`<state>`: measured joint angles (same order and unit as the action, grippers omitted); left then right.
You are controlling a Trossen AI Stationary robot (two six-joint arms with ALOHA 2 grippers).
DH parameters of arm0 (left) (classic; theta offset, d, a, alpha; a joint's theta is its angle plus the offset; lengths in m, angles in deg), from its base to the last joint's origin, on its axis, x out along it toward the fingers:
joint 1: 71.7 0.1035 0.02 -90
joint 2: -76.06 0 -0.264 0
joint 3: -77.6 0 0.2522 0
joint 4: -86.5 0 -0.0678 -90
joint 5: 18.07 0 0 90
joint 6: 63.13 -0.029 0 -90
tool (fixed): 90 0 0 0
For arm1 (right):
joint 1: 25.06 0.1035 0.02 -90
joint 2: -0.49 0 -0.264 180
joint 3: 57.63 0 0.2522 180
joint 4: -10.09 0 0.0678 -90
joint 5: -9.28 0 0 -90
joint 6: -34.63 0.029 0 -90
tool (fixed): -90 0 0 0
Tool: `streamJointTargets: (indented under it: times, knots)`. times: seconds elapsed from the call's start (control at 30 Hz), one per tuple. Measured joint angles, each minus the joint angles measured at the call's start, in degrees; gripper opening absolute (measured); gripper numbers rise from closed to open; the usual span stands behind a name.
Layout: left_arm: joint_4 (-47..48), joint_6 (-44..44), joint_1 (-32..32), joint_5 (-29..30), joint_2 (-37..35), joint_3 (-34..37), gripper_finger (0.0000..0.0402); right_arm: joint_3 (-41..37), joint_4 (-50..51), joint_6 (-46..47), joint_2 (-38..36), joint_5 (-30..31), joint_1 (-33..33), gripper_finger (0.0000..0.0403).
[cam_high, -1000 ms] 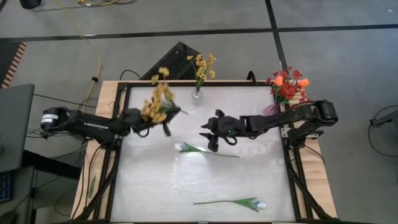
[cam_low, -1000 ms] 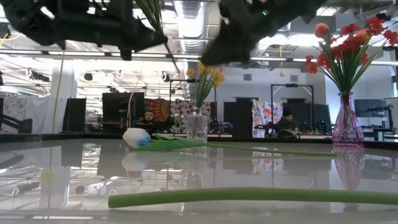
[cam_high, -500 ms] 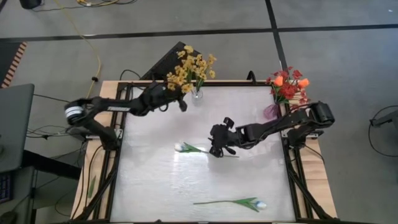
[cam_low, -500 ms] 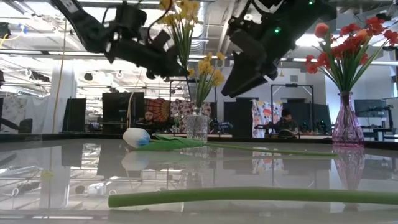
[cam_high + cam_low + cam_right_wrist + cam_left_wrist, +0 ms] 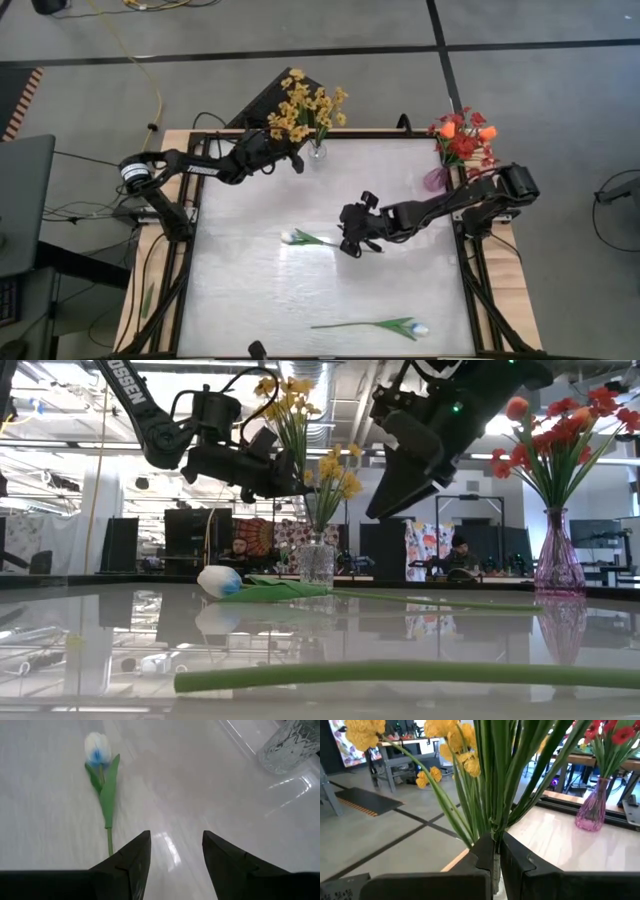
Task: Sort flowers into vase by color
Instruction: Put the yellow flowers into the transparent vase
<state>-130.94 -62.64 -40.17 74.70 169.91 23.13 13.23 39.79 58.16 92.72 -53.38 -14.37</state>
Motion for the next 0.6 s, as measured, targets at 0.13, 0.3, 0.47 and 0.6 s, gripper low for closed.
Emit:
streamJointTargets:
  times: [0.13, 0.3, 0.47, 0.6]
  knots:
    - [0.0, -0.5, 0.0, 0.2, 0.0, 0.0, 0.0000, 0.0, 0.0, 0.0, 0.0, 0.0, -0.3, 0.0202]
    - [0.3, -0.8, 0.3, 0.5, 0.0, 0.0, 0.0000, 0.0, -0.2, 0.0, 0.0, 0.0, -1.0, 0.0202]
    - [5.5, 1.8, 1.5, -0.9, 0.0, -1.3, 0.0000, 0.0, -1.4, 0.0, 0.0, -0.1, -1.4, 0.0202]
    - [7.9, 1.3, 1.6, -1.4, 0.0, -2.4, 0.0000, 0.0, -1.6, 0.0, 0.0, -0.1, -1.4, 0.0202]
